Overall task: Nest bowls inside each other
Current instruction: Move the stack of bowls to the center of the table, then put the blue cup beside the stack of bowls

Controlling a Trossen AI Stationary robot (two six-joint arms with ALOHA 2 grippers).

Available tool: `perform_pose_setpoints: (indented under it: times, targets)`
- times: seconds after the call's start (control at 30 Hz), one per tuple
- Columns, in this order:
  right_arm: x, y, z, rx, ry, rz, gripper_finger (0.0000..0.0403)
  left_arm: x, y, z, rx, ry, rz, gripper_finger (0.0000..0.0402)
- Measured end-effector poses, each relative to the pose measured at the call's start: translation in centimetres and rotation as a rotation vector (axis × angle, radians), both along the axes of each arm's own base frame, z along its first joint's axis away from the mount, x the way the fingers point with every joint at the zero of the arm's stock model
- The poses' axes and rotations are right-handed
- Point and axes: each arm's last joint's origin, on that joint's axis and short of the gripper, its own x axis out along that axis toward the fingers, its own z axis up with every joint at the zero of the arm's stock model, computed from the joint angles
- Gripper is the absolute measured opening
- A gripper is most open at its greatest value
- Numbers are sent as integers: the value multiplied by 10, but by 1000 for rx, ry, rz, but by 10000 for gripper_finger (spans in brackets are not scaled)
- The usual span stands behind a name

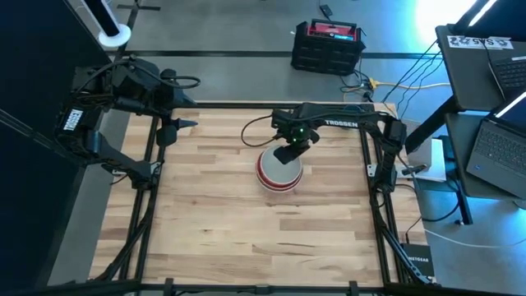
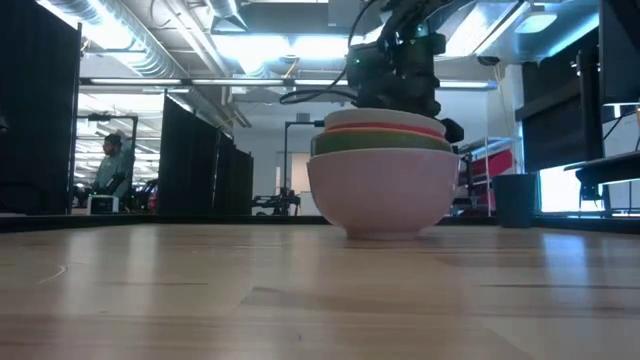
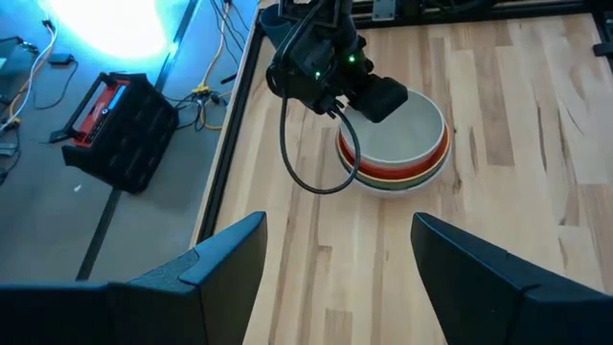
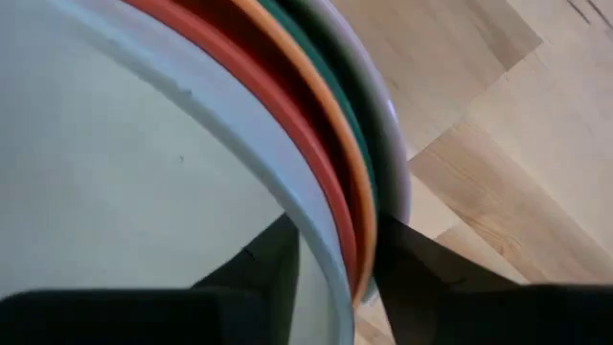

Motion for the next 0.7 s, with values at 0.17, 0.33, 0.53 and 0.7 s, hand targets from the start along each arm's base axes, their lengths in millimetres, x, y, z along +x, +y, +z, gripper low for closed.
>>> perform_pose_setpoints:
  times: [0.17, 0.33, 0.53, 0.7]
  targets:
    - [3, -2, 19, -14, -36, 16, 154, 0, 0, 0, 0, 0, 0, 243]
    - [-7, -7, 42, -100, 9, 18, 164, 0, 0, 0, -2, -1, 2, 243]
    - [-33, -15, 71, -276, 130, -8, 166, 0, 0, 0, -5, -2, 6, 243]
    - [-58, -20, 96, -415, 234, -26, 168, 0, 0, 0, -8, -3, 10, 243]
